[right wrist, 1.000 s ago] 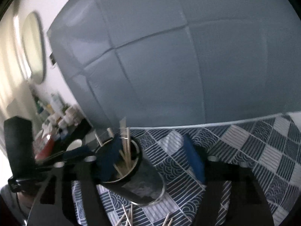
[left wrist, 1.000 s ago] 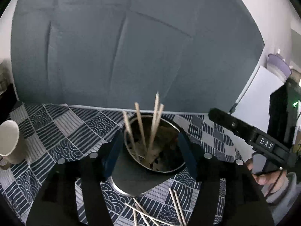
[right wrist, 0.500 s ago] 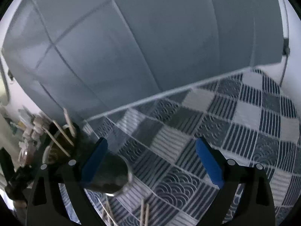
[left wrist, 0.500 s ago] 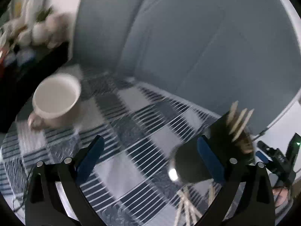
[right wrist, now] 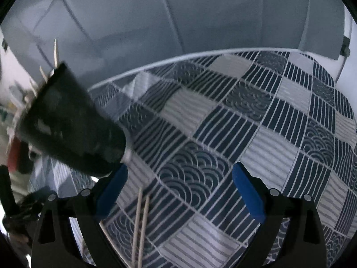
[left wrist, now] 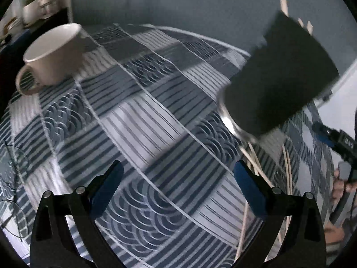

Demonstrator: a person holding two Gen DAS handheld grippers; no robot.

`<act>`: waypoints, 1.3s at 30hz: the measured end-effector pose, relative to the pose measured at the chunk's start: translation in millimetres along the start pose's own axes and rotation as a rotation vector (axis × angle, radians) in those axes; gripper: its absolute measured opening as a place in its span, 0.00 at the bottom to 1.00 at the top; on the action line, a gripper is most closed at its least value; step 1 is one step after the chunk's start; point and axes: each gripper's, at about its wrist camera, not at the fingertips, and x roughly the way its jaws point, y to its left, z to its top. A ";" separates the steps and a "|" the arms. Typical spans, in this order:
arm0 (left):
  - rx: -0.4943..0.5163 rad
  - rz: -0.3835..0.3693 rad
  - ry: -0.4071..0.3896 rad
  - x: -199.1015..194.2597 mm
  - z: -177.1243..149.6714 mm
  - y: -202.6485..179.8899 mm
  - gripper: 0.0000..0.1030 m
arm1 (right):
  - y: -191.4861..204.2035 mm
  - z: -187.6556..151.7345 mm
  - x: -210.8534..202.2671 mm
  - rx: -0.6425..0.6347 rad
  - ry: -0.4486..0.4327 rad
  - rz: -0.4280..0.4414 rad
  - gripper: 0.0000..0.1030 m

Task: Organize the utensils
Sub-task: 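Move both open tools back down toward the sticks on the cloth, then close the right gripper on one stick while the left gripper grasps another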

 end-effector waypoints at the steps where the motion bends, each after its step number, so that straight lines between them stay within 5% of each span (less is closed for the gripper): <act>1: 0.031 -0.008 0.008 1.7 -4.8 -6.6 0.94 | 0.4 -3.5 0.8 -0.005 0.006 0.000 0.88; 17: 0.136 -0.040 0.061 11.1 -31.1 -41.4 0.94 | 8.0 -42.0 11.7 -0.073 0.092 -0.014 0.88; 39: 0.354 0.093 0.051 14.2 -54.6 -63.6 0.95 | 21.4 -65.3 25.5 -0.206 0.148 -0.108 0.89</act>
